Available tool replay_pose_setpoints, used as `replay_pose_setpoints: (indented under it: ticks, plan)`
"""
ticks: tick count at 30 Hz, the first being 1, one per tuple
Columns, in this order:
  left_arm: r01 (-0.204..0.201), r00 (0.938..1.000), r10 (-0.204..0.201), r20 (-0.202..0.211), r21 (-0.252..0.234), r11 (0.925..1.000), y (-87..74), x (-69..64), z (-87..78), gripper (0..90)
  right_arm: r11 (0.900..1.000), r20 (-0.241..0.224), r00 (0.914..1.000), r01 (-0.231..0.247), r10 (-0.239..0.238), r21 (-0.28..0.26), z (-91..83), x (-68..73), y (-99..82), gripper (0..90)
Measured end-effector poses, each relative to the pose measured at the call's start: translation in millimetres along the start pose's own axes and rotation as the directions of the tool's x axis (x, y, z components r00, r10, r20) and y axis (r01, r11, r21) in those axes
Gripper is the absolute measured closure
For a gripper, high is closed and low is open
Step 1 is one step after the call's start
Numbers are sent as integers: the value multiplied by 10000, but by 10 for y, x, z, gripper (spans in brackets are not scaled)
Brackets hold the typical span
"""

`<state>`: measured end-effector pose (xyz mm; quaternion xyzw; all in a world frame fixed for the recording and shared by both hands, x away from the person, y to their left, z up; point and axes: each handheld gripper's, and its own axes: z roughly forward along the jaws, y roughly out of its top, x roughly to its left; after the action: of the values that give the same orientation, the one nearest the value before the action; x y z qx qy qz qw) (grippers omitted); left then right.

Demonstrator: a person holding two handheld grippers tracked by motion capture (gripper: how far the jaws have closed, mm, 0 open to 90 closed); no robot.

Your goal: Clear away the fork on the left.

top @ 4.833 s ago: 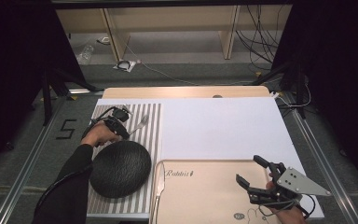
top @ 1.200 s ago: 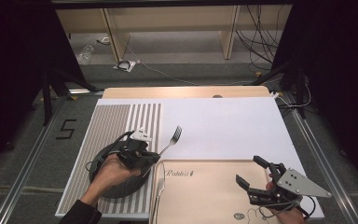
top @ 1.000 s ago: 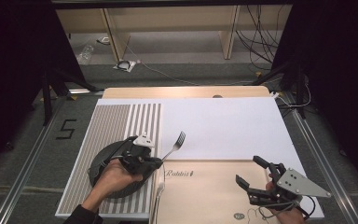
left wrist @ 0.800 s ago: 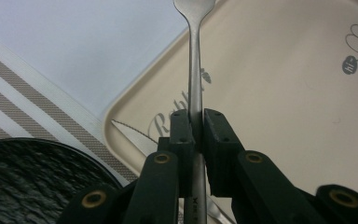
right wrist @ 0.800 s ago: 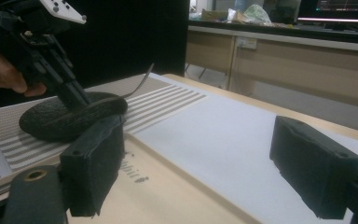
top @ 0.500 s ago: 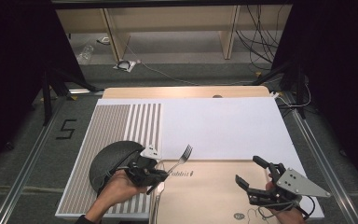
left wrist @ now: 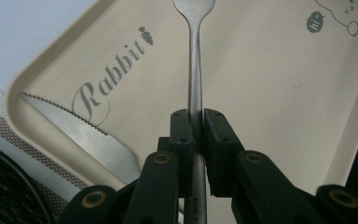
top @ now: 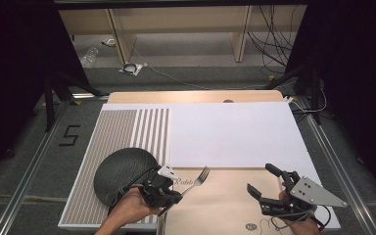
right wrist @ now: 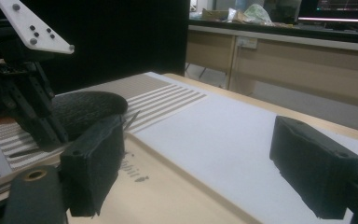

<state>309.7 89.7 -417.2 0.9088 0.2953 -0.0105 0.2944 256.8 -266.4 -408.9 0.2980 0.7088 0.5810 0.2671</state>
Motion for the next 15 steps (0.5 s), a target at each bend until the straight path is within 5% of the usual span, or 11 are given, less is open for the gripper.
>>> replay_pose_setpoints:
  ticks: [15]
  plan:
    - [-408, 9982, 378, 467, 657, 9970, -24, -226, 186, 820, 10000, 0, 10000, 32, -32, 10, -2, 0, 1, 188]
